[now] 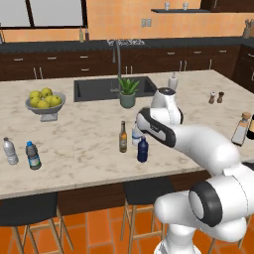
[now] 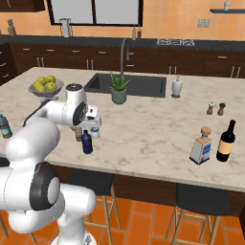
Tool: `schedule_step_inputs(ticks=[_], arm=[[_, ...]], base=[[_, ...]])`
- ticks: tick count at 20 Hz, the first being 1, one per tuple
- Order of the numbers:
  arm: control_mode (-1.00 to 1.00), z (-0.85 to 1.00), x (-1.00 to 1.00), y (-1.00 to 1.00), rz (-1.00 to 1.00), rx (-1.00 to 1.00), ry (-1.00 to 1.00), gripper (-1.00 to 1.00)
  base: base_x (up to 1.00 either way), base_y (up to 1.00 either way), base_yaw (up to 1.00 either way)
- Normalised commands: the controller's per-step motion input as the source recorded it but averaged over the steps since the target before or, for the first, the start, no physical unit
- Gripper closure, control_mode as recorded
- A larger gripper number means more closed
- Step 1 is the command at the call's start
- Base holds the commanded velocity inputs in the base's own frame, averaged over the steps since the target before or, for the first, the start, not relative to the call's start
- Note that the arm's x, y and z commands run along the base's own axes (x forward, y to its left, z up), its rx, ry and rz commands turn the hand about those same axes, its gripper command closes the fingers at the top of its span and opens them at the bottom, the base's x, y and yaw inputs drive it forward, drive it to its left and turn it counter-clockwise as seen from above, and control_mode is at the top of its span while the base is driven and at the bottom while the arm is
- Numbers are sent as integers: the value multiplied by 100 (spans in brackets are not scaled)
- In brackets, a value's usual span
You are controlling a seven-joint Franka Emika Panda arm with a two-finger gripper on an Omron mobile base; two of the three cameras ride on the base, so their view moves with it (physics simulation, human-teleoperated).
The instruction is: Move the plastic bottles in the middle to the plastics group, and the glass bottles in the middle to the glass group.
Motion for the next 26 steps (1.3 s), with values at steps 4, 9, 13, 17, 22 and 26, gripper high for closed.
schedule_step_inputs(ticks=[4,9,13,17,22,26], arm=[[-100,-41,0,4,0,0,0,-100],[-100,-21,15,21,3,0,-4,-100],[-100,-15,37,9,3,0,0,-100],[-100,-3,15,0,0,0,2,-100],[-100,-3,17,0,0,0,4,-100],[-100,-16,5,0,0,0,5,-100]], base=[[0,0,0],[0,0,0],[0,0,0],[0,0,0],[0,0,0],[0,0,0]])
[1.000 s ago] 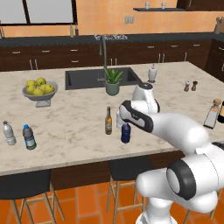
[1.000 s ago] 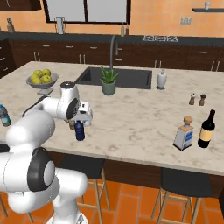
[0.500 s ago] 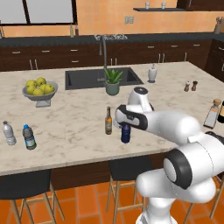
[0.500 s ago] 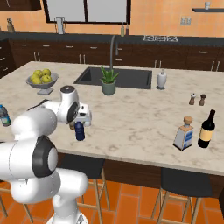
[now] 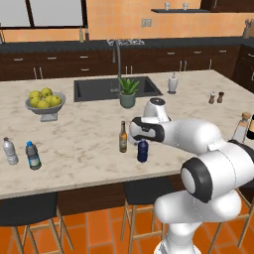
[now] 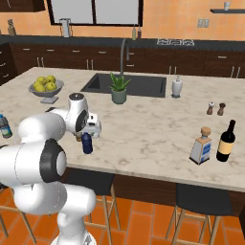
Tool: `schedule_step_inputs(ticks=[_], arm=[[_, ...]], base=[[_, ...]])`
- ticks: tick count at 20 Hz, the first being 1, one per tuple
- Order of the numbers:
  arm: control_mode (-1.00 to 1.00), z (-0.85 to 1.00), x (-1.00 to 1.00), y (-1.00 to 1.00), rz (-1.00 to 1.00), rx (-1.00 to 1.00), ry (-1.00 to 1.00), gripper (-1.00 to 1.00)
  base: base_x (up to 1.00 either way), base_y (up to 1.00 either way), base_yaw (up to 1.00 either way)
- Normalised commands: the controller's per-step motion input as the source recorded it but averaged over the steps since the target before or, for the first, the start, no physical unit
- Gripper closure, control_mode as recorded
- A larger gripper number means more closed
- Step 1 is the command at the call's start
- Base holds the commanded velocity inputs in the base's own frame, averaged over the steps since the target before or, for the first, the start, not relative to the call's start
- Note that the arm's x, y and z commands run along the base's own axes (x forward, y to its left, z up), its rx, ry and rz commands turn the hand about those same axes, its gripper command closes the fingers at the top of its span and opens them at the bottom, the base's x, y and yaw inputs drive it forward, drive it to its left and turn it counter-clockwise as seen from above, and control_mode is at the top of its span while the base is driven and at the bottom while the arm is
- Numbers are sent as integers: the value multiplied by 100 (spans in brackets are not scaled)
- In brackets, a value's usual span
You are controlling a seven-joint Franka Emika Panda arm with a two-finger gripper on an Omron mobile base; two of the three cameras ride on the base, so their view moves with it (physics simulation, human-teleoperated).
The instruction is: Move the plastic bottles in the middle to the plastics group, and the glass bottles in the middle to the glass group.
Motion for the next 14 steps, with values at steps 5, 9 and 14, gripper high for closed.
schedule_step_inputs(ticks=[5,9,14], arm=[[-100,-16,2,-1,0,0,6,-100],[-100,-17,0,0,0,0,1,-100],[-100,-1,1,-1,0,0,-6,-100]], base=[[0,0,0],[0,0,0],[0,0,0]])
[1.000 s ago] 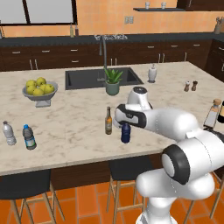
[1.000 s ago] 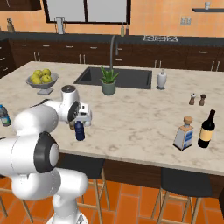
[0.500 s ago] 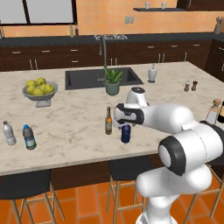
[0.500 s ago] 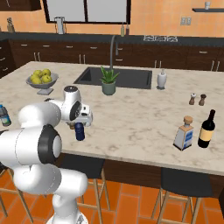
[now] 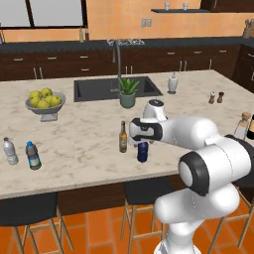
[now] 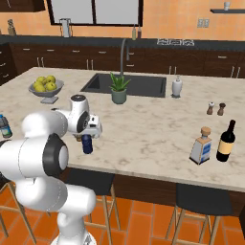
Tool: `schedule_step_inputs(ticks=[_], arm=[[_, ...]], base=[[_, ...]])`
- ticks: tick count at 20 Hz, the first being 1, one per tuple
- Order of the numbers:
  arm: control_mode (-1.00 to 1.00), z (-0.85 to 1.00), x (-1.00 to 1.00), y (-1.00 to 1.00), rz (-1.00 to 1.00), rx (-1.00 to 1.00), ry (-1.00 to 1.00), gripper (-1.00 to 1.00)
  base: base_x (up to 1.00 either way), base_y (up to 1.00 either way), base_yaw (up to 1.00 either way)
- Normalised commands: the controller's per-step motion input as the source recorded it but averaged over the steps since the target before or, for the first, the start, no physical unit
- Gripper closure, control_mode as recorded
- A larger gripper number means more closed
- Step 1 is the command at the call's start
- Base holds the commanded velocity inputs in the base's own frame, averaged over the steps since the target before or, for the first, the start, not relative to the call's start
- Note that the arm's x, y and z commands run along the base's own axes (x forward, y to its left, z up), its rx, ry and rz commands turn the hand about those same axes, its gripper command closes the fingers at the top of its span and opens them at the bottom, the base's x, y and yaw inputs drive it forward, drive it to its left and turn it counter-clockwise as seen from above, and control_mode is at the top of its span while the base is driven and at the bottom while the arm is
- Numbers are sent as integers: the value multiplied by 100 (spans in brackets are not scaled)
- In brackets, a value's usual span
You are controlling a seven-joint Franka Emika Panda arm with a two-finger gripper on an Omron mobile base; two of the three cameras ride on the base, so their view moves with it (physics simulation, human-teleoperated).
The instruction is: Move the plastic bottles in the middle to the plastics group, and the glass bottles in the middle to the glass group.
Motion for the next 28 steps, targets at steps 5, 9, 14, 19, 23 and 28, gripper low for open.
schedule_step_inputs(ticks=[5,9,14,19,23,28], arm=[[-100,-1,0,0,0,0,-10,-100],[-100,-18,4,0,0,0,-5,-100],[-100,-19,4,0,0,0,0,-100],[-100,-5,2,0,0,0,0,-100],[-100,0,0,0,0,0,0,100],[-100,0,0,0,0,0,0,100]], base=[[0,0,0],[0,0,0],[0,0,0],[0,0,0],[0,0,0],[0,0,0]])
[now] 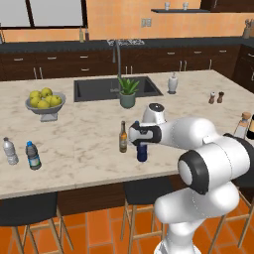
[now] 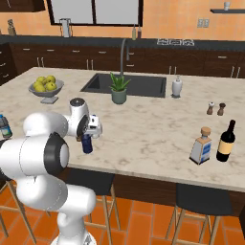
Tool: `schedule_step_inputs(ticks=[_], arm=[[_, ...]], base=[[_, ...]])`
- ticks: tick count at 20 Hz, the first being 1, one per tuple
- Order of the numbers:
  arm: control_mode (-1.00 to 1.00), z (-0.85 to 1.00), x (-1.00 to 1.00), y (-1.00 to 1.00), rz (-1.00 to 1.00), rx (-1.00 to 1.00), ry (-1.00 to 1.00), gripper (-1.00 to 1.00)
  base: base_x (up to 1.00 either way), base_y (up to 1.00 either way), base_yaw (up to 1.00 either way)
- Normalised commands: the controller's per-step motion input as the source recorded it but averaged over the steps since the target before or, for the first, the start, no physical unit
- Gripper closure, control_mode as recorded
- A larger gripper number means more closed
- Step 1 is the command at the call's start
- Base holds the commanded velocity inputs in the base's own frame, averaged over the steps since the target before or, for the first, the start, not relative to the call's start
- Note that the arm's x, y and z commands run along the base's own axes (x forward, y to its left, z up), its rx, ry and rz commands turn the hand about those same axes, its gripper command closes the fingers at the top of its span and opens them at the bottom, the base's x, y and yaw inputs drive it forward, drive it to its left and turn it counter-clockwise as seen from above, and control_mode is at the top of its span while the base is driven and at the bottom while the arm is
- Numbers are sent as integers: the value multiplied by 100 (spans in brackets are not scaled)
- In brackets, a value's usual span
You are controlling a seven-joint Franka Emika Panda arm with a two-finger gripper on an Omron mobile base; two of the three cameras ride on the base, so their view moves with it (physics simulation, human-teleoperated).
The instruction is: Move the plastic bottles in the middle to the plastics group, and the glass bottles in the middle to the glass group.
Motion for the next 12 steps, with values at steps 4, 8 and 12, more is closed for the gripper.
schedule_step_inputs(ticks=[4,8,12], arm=[[-100,1,-40,0,0,0,-7,100],[-100,25,-95,31,4,2,-26,100],[-100,43,-61,43,16,4,-15,100]], base=[[0,0,0],[0,0,0],[0,0,0]])
